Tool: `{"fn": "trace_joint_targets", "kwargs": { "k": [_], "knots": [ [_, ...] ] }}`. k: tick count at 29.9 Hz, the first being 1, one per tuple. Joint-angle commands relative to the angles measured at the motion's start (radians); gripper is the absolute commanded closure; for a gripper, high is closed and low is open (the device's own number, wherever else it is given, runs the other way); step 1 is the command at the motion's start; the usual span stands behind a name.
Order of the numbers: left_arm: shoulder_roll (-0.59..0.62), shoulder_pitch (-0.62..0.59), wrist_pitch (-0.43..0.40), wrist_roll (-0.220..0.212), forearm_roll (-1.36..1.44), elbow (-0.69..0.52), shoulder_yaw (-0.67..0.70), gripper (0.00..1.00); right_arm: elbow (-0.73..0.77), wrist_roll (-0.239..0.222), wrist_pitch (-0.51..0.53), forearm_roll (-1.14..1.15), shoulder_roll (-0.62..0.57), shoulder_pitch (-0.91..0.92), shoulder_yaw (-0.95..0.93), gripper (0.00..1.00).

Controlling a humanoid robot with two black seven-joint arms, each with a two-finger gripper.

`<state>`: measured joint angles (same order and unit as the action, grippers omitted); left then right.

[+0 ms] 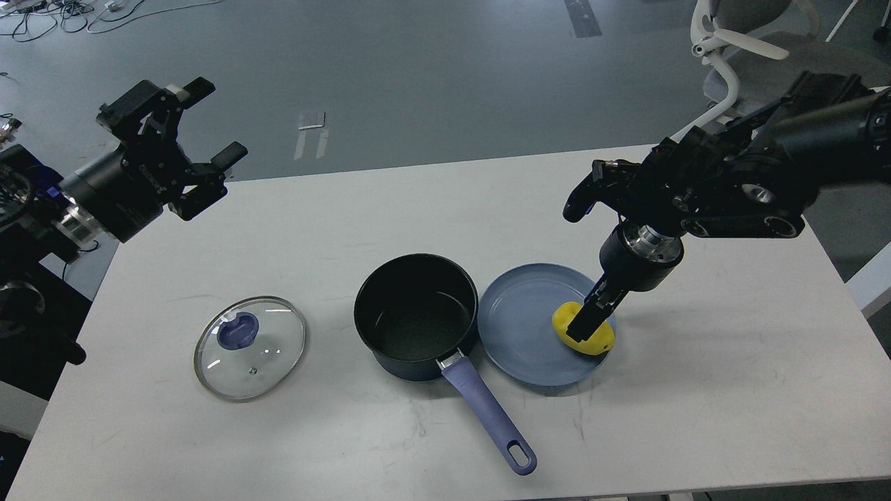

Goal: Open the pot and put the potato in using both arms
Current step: 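Lower the right gripper onto the yellow potato on the plate and grasp it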

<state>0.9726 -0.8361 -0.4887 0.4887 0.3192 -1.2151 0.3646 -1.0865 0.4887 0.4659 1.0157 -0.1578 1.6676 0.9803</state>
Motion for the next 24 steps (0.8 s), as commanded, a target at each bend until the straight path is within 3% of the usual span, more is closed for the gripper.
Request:
{"fn": "trace_joint_targets", "kwargs": {
  "k": [1,14,17,20,22,24],
  "knots": [
    [0.0,0.0,0.0,0.0,0.0,0.0,0.002,0.02,0.051,0.0,-0.019,-0.002,0.026,-0.037,0.0,0.01],
    [0.006,0.003,0.0,0.0,0.0,0.0,0.007,0.02,0.079,0.0,-0.042,-0.009,0.063,-0.069,0.003,0.05],
    [0.006,0.002,0.0,0.0,0.0,0.0,0.007,0.02,0.079,0.0,-0.044,-0.028,0.066,-0.075,0.003,0.11],
    [0.004,0.003,0.0,0.0,0.0,0.0,0.007,0.02,0.079,0.0,-0.046,-0.028,0.066,-0.075,0.003,0.25],
    [0.003,0.002,0.0,0.0,0.0,0.0,0.007,0.02,0.079,0.0,-0.044,-0.028,0.066,-0.077,0.003,0.27],
    [0.001,0.003,0.0,0.0,0.0,0.0,0.007,0.02,0.079,0.0,-0.044,-0.028,0.066,-0.08,0.004,0.36]
  ]
}}
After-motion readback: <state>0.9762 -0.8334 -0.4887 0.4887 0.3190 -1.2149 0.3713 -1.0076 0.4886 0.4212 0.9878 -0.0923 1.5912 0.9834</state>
